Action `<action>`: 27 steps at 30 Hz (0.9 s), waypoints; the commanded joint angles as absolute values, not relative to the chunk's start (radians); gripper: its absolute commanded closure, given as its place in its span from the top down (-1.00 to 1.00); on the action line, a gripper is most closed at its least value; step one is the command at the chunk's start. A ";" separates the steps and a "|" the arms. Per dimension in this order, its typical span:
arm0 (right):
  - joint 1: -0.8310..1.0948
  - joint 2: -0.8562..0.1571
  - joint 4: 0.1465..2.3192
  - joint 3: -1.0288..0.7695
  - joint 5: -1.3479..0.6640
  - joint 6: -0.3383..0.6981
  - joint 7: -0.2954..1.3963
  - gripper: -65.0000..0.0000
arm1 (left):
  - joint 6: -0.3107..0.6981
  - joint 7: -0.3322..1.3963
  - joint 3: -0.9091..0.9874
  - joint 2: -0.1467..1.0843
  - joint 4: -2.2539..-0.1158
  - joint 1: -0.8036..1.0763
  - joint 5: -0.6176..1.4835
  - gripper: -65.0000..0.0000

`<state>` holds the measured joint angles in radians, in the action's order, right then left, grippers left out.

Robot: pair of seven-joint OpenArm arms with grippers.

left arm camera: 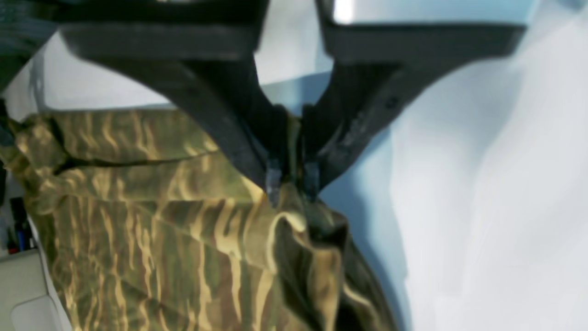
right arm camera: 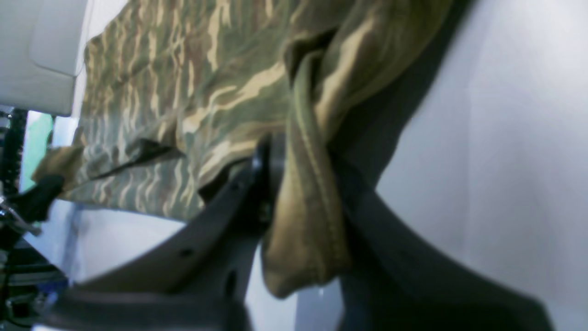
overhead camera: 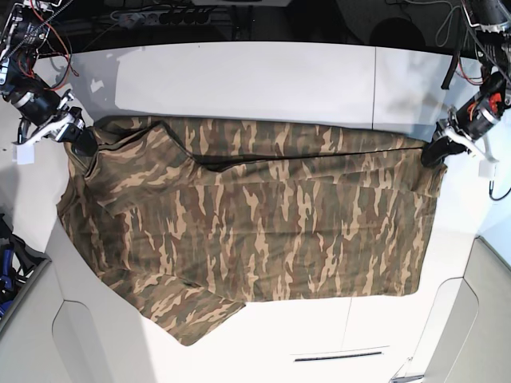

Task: Fold the T-shirt properly
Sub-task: 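Drag the shirt with both grippers back across the table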

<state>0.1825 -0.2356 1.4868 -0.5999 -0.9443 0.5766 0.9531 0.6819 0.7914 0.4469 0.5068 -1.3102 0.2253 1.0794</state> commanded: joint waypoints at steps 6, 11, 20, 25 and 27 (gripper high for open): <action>0.228 -0.252 1.507 -0.636 -0.994 0.592 0.957 -1.00 | 0.698 0.760 0.461 0.521 -1.406 0.329 1.104 -1.00; 0.257 -0.253 1.507 -0.658 -1.007 0.599 0.974 -1.00 | 0.698 0.760 0.495 0.493 -1.481 0.396 1.102 -1.00; 0.301 -0.255 1.509 -0.668 -1.040 0.599 1.015 -1.00 | 0.698 0.759 0.571 0.426 -1.602 0.518 1.096 -1.00; 0.325 -0.255 1.509 -0.669 -1.042 0.599 1.026 -1.00 | 0.698 0.760 0.571 0.426 -1.636 0.554 1.095 -1.00; 0.339 -0.255 1.509 -0.669 -1.058 0.599 1.026 -1.00 | 0.698 0.760 0.571 0.426 -1.638 0.566 1.095 -1.00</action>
<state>0.3332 -0.2382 1.4906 -0.6609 -1.0332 0.5873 1.0267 0.6819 0.7765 0.5629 0.4103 -1.6226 0.5575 1.0752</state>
